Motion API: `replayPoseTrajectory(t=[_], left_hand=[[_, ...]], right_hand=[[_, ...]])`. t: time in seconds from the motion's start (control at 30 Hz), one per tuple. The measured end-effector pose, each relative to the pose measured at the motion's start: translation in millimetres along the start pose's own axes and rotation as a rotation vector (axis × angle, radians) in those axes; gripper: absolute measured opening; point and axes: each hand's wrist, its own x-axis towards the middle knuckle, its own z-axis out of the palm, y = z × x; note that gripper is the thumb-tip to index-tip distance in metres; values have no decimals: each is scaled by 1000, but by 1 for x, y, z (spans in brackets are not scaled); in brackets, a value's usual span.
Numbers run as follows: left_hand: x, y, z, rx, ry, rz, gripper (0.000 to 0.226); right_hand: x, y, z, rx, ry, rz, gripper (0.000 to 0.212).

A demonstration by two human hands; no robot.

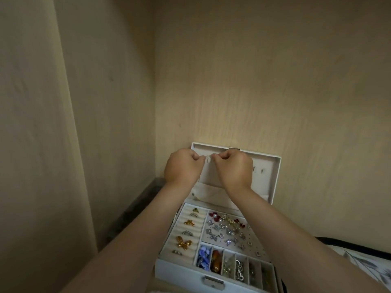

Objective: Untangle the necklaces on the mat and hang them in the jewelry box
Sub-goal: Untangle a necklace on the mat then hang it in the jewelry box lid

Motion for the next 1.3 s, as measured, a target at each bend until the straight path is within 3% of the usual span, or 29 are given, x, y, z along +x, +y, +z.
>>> replayPoseTrajectory(t=[0.2, 0.33, 0.43, 0.63, 0.77, 0.97, 1.13, 1.3], left_hand=[[1, 1, 7, 148, -5, -25, 39], [-5, -6, 11, 168, -62, -19, 44], [-10, -12, 10, 90, -140, -19, 32], [-19, -12, -6, -325, -391, -126, 19], [-27, -12, -21, -325, -488, -89, 33], [-34, -26, -26, -288, -382, -48, 23], [-46, -21, -16, -292, -466, -107, 36], [-52, -8, -9, -377, -562, -118, 22]], right_hand=[[-1, -2, 4, -128, -6, 16, 13], [-6, 3, 0, -210, -95, -17, 7], [-14, 2, -8, -183, -209, 29, 14], [-30, -4, -21, 113, -569, 250, 33], [-37, -7, -25, 383, -754, 384, 16], [-33, -1, -26, 310, -674, 360, 17], [-20, -4, -32, 312, -626, 260, 13], [-15, -2, -34, 403, -588, 239, 10]])
